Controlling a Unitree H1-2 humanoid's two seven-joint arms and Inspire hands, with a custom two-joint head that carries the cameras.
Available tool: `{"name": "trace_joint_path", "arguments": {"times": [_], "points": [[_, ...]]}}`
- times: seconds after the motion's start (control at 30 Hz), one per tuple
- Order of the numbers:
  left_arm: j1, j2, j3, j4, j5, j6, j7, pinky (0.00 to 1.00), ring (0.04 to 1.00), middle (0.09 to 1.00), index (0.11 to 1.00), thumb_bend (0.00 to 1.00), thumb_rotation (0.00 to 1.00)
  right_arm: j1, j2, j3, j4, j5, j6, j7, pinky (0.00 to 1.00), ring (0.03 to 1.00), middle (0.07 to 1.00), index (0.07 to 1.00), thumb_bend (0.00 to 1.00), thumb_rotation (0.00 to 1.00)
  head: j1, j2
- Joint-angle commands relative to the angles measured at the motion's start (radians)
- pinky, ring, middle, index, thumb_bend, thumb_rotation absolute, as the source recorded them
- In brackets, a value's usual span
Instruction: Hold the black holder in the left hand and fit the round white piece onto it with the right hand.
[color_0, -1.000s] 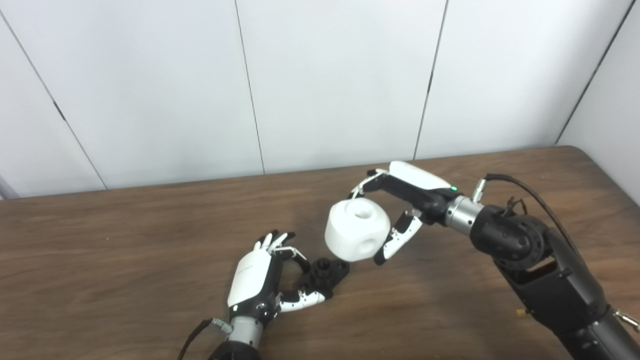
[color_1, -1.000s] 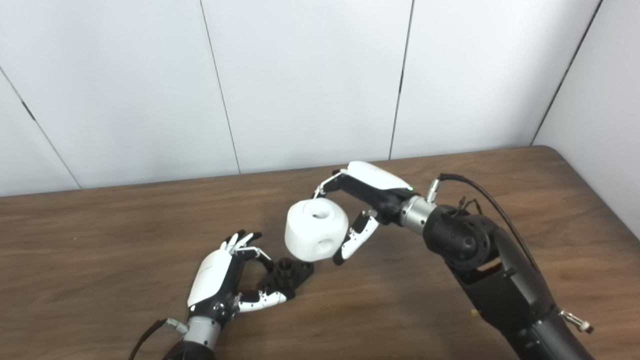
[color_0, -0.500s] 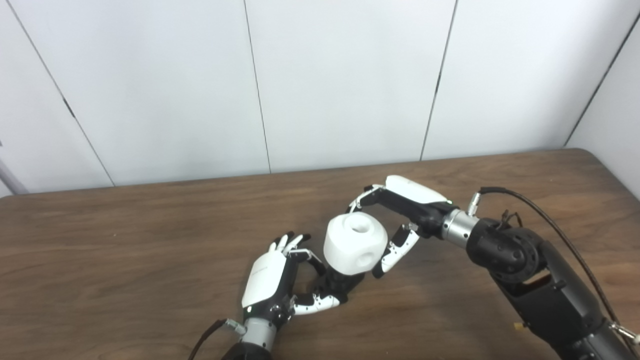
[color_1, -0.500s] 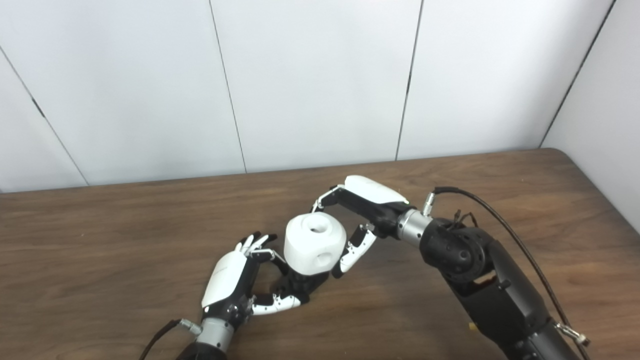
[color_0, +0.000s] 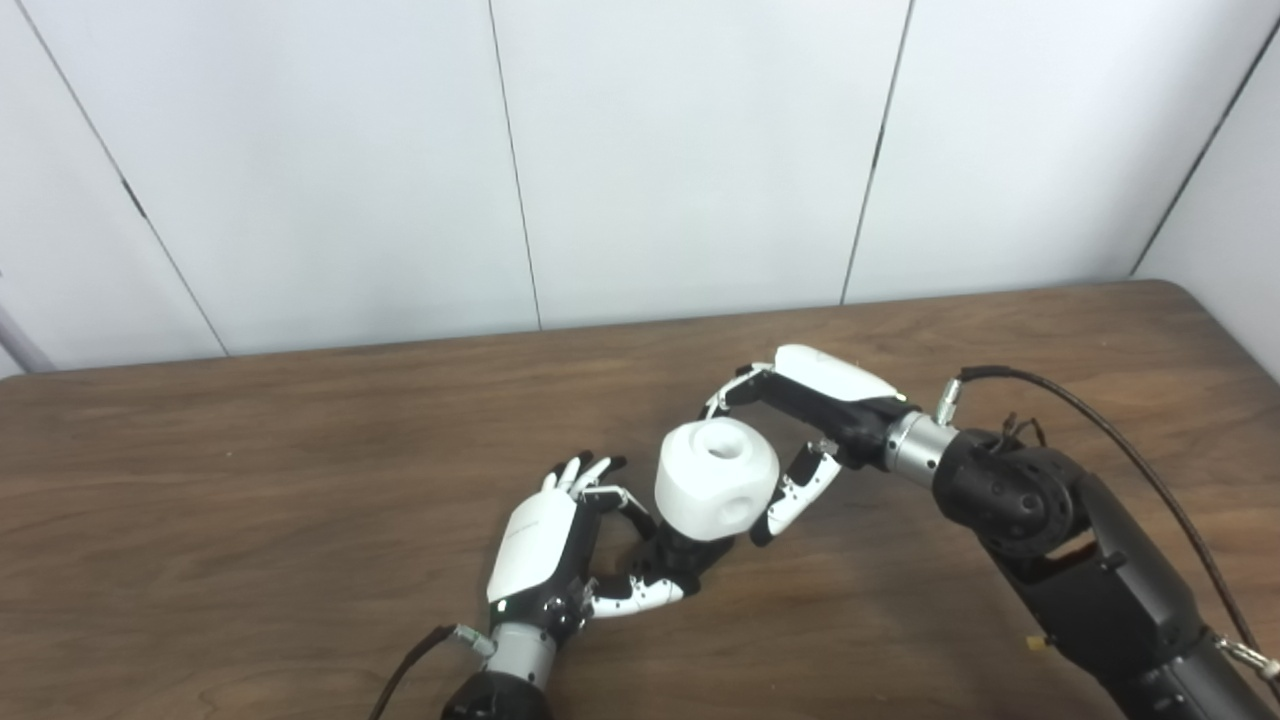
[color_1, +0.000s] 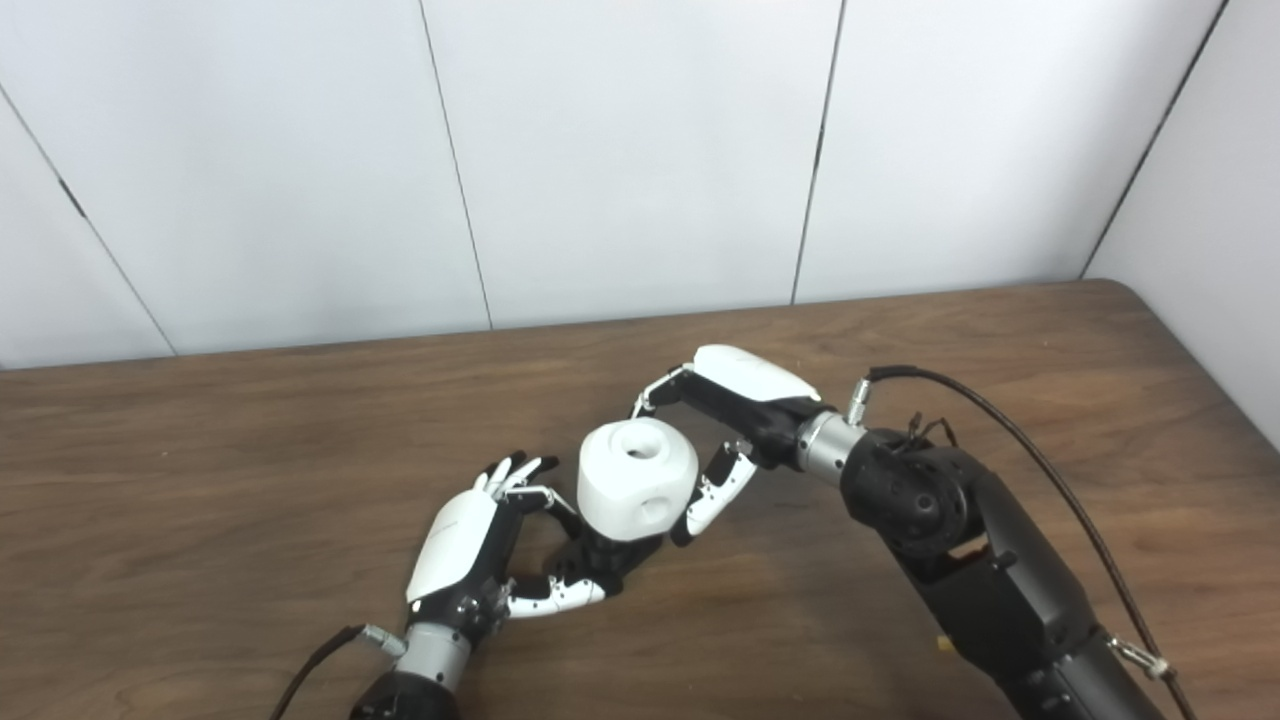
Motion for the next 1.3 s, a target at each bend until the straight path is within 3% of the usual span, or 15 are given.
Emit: {"name": "trace_joint_path", "arguments": {"times": [0.0, 0.8, 1.27], "points": [[0.017, -0.004, -0.012, -0.020, -0.009, 0.021, -0.039, 1.00, 1.000, 0.916, 0.479, 0.52, 0.05, -0.022, 0.000, -0.008, -0.024, 0.003, -0.032, -0.027, 0.93, 0.818, 0.738, 0.477, 0.51, 0.13, 0.000, 0.004], [0.016, -0.016, -0.015, -0.031, -0.001, 0.039, -0.046, 1.00, 1.000, 0.917, 0.479, 0.52, 0.05, -0.005, 0.035, 0.014, -0.023, -0.006, -0.006, -0.019, 0.95, 0.821, 0.745, 0.477, 0.50, 0.13, 0.018, 0.013], [0.011, -0.029, -0.016, -0.036, 0.000, 0.052, -0.044, 1.00, 1.000, 0.918, 0.479, 0.52, 0.05, -0.005, 0.038, 0.029, -0.011, 0.001, -0.028, -0.025, 0.94, 0.819, 0.742, 0.478, 0.51, 0.13, 0.030, 0.017]]}}
